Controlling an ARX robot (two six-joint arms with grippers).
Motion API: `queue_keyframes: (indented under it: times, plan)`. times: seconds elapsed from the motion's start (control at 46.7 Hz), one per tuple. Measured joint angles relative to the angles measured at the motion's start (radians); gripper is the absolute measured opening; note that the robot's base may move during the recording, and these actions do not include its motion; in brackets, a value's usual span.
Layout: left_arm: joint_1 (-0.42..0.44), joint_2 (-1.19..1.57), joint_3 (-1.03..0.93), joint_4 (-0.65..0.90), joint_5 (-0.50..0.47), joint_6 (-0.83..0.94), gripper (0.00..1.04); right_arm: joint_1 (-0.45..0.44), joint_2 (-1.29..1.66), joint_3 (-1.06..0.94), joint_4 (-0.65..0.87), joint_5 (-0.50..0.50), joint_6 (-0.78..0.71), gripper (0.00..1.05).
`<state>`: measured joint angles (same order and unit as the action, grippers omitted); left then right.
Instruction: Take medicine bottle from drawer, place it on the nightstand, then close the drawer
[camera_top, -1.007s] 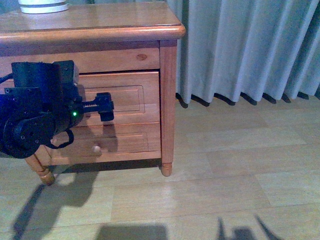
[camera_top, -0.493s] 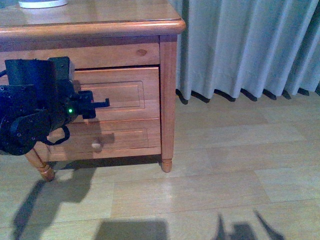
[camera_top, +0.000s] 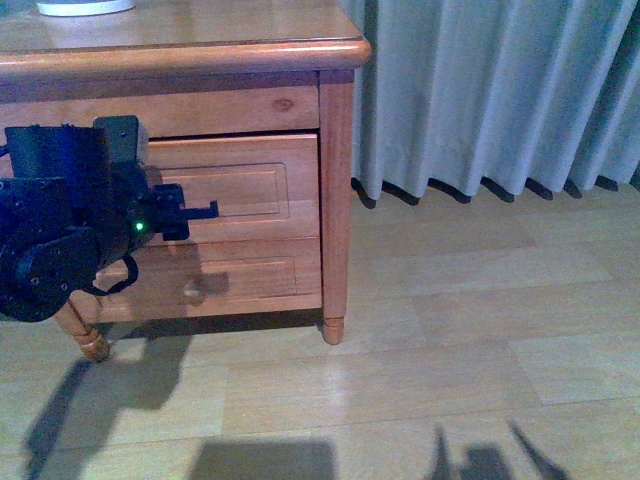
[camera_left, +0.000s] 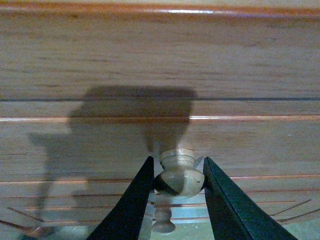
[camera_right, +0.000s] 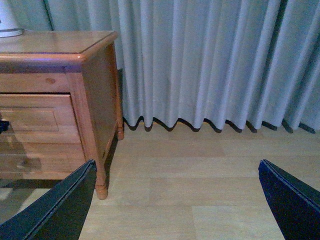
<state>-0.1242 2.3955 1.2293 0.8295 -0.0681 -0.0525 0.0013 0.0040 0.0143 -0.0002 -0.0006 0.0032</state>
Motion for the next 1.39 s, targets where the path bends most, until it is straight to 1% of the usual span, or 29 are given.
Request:
queue_keyframes:
  times: [0.364,0.729,0.836,0.964,1.222,1.393]
  plan:
    - [0.003,-0.064,-0.180,0.109,0.013,-0.014,0.26,0.000,0.000,0.000,0.000,0.000,0.000,0.98]
    - [0.023,-0.159,-0.418,0.237,0.072,-0.024,0.26,0.000,0.000,0.000,0.000,0.000,0.000,0.98]
    - [0.034,-0.194,-0.522,0.298,0.100,-0.024,0.26,0.000,0.000,0.000,0.000,0.000,0.000,0.98]
    - [0.041,-0.208,-0.597,0.355,0.116,-0.028,0.26,0.000,0.000,0.000,0.000,0.000,0.000,0.98]
    - [0.040,-0.209,-0.736,0.492,0.117,-0.066,0.26,0.000,0.000,0.000,0.000,0.000,0.000,0.98]
    - [0.019,-0.209,-0.817,0.560,0.092,-0.097,0.26,0.000,0.000,0.000,0.000,0.000,0.000,0.98]
